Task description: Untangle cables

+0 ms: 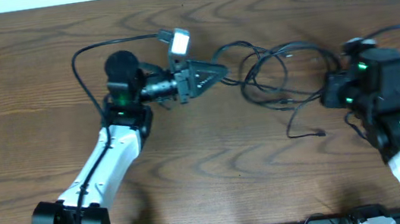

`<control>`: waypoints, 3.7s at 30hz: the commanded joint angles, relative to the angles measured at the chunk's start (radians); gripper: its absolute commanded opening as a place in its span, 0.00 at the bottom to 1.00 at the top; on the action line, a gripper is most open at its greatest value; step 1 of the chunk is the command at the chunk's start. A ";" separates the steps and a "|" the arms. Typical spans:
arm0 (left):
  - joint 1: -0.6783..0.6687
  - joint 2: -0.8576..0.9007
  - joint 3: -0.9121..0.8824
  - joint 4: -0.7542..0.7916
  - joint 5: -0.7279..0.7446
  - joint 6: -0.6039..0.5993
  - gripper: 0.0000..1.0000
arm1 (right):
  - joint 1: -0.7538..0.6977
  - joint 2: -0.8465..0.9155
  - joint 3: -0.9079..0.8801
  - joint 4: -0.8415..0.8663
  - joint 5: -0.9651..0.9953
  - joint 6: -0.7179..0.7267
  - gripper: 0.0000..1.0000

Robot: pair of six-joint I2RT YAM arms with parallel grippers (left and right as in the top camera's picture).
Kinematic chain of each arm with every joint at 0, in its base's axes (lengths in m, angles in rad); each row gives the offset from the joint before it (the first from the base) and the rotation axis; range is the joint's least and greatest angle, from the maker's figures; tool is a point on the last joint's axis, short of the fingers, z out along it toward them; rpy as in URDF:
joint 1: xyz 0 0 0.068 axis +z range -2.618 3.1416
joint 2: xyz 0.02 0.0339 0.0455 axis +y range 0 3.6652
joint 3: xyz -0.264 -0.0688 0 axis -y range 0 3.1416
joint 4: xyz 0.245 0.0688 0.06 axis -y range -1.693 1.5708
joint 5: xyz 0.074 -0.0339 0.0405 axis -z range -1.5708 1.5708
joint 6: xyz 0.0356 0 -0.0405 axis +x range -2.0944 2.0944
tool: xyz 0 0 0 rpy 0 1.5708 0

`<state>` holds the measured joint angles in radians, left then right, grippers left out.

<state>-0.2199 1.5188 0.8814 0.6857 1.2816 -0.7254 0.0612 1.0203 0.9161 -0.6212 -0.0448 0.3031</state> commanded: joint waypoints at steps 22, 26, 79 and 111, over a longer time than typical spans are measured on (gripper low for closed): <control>0.197 0.002 0.011 -0.785 -0.966 0.182 0.08 | -0.095 -0.260 0.017 -0.109 0.462 0.267 0.03; 0.197 0.001 0.011 -0.775 -0.933 0.183 0.08 | -0.095 -0.230 0.017 -0.127 0.345 0.287 0.06; 0.194 0.002 0.011 -0.500 -0.010 0.388 0.08 | 0.406 0.422 0.017 0.445 -0.320 0.787 0.47; 0.194 0.002 0.011 -0.500 -0.017 0.388 0.08 | 0.370 0.487 0.017 0.727 -0.321 0.628 0.09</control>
<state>-0.0280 1.5188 0.8822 0.1833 1.2510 -0.3401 0.4492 1.5925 0.9226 0.1093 -0.3626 1.0130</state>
